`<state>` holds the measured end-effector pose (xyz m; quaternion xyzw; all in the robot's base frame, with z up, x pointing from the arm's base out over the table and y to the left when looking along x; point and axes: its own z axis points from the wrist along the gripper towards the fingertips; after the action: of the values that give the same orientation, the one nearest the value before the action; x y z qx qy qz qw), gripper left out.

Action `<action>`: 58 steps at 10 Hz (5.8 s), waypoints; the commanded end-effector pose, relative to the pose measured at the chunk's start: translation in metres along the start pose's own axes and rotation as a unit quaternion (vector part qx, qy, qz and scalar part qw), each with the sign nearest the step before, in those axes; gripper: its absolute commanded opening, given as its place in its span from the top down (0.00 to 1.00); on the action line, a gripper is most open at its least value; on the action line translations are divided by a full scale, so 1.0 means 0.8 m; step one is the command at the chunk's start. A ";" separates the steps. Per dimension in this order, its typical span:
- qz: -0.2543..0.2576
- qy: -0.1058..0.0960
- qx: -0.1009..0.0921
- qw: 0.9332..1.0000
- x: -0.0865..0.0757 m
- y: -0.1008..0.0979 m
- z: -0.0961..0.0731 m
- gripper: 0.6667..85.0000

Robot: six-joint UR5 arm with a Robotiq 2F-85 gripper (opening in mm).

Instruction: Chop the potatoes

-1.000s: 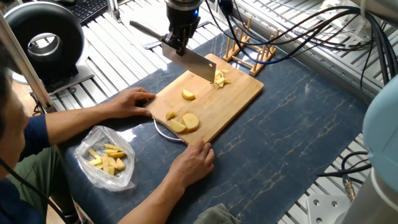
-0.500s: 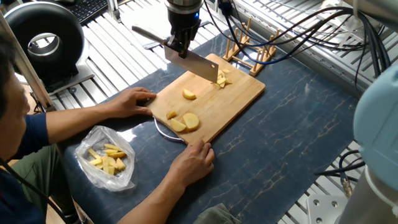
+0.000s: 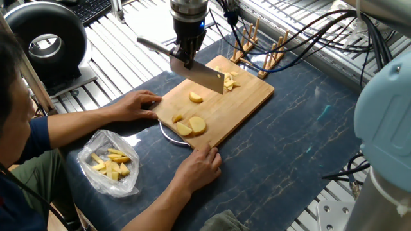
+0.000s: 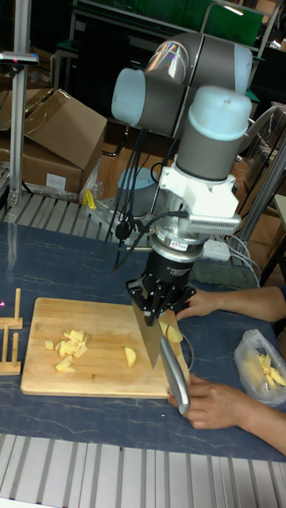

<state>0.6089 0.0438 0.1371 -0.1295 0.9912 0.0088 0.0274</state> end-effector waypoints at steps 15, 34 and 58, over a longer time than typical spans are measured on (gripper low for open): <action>-0.019 -0.026 -0.013 0.999 -0.010 -0.016 0.067 1.00; -0.014 -0.026 -0.025 0.999 -0.009 -0.012 0.070 1.00; -0.010 -0.032 -0.020 0.999 -0.016 -0.011 0.077 1.00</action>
<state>0.6242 0.0382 0.0773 -0.1425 0.9881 0.0257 0.0520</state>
